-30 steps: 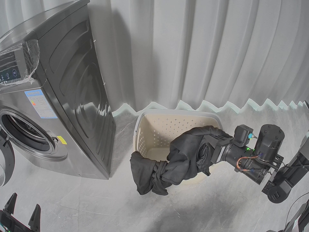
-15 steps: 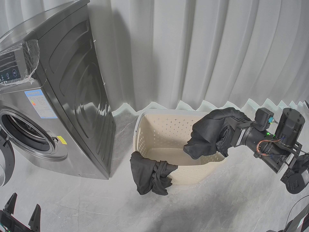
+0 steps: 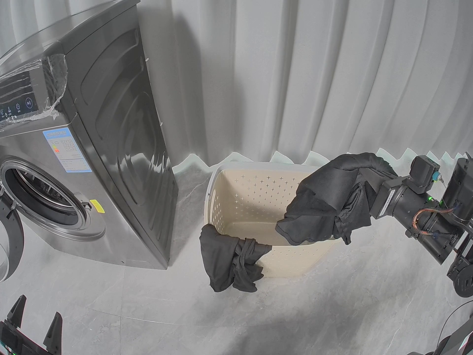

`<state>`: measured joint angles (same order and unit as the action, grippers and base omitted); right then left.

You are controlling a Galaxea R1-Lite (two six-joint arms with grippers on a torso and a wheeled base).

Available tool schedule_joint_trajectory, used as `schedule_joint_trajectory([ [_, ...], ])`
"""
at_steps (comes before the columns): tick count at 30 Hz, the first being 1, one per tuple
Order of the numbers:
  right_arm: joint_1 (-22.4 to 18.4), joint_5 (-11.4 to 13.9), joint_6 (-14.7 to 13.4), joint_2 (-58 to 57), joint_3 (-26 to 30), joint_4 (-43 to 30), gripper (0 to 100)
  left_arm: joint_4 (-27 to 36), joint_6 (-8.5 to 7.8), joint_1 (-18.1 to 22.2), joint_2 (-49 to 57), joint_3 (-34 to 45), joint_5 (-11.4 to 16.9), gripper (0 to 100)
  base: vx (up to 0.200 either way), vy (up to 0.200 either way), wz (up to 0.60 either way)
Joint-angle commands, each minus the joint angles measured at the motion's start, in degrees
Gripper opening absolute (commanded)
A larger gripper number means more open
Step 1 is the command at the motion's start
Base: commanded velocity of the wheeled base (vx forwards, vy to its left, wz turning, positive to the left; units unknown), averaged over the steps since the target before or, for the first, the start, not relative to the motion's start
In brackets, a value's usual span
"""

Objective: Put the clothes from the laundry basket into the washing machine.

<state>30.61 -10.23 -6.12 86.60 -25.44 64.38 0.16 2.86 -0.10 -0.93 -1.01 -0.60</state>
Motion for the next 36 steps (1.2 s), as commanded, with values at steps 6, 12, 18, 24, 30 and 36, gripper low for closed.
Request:
schedule_joint_trajectory([
  [6,1.0,0.0,-0.2,-0.3,1.2,0.2,0,0.0,-0.05,-0.1,0.8,0.8,0.0,100,-0.200,0.000,0.00],
  [12,1.4,0.1,-0.4,-0.2,1.4,0.2,0,0.0,-0.05,-0.1,0.8,0.8,0.0,100,-0.133,0.000,0.00],
  [18,2.3,0.1,-0.6,0.4,1.9,0.7,0,0.0,-0.05,-0.1,0.8,0.8,0.0,100,0.000,0.000,0.00],
  [24,2.3,0.1,-0.6,0.5,1.9,0.9,0,0.0,-0.05,0.0,0.8,0.8,0.0,100,0.000,0.067,0.00],
  [30,2.3,0.2,-0.6,0.4,1.9,0.9,0,0.0,-0.05,-0.1,0.8,0.8,0.0,100,0.000,0.200,0.00],
  [36,2.3,0.3,-0.7,0.4,1.6,1.0,0,0.0,-0.05,-0.1,0.8,0.8,0.0,100,0.000,0.200,0.00],
])
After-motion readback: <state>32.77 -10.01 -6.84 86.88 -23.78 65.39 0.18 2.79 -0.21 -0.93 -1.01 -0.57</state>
